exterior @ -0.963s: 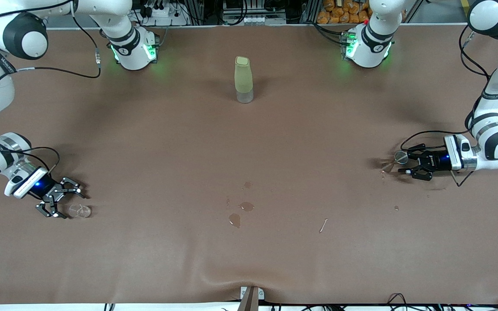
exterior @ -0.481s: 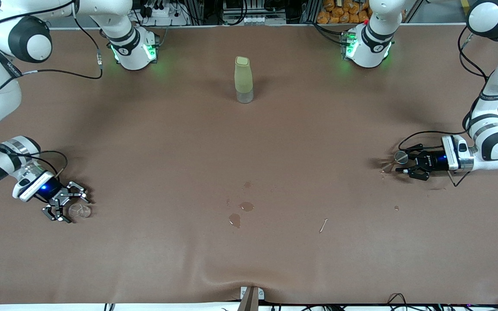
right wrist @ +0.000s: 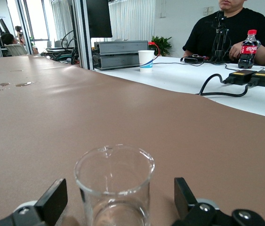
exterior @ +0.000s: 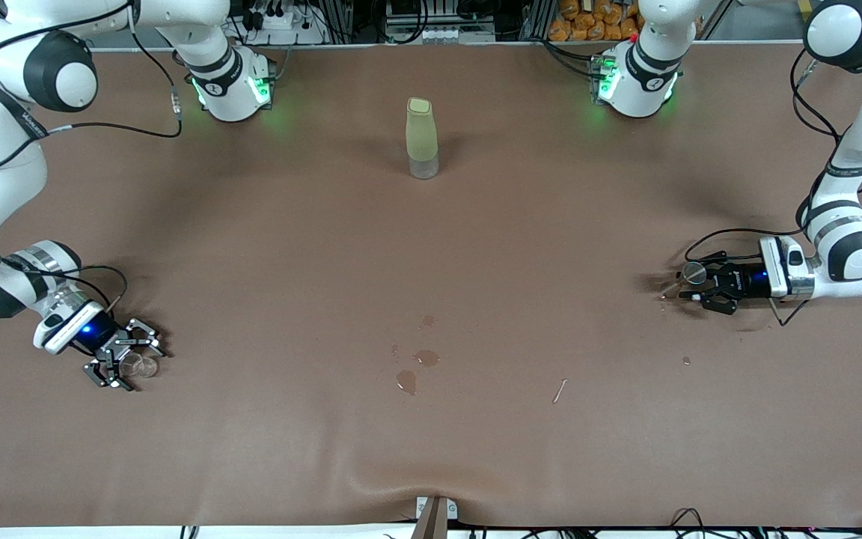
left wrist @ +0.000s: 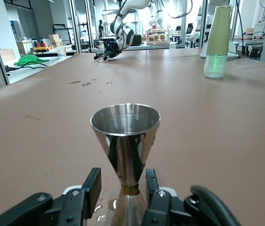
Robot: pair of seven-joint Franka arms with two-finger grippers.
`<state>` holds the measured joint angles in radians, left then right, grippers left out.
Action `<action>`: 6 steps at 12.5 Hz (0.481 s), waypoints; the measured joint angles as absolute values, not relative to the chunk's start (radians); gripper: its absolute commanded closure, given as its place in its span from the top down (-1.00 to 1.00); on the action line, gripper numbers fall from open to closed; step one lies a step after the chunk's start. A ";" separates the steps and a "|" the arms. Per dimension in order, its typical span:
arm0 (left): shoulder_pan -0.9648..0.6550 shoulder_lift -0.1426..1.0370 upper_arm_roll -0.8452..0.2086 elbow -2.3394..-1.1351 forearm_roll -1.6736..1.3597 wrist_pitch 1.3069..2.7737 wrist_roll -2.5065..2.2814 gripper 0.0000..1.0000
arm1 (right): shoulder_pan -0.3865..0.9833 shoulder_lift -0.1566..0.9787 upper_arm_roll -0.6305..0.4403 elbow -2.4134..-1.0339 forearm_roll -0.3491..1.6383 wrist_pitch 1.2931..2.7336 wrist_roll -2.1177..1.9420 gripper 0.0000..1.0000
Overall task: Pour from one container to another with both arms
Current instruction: 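Close the left gripper on the jigger while the right gripper grips the beaker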
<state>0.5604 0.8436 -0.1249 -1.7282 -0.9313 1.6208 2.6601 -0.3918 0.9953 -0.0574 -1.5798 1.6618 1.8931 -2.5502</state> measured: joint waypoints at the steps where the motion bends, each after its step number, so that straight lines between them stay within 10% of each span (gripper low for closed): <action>1: 0.560 0.844 -0.125 -1.728 -0.931 1.621 2.660 -0.10 | -0.389 0.997 -0.057 -1.580 1.668 1.893 -2.550 -0.36; 2: 0.560 0.844 -0.125 -1.728 -0.931 1.621 2.660 -0.10 | -0.387 0.998 -0.057 -1.580 1.669 1.893 -2.550 -0.99; 6: 0.560 0.845 -0.125 -1.729 -0.931 1.621 2.660 -0.14 | -0.385 1.000 -0.057 -1.579 1.670 1.893 -2.550 -1.00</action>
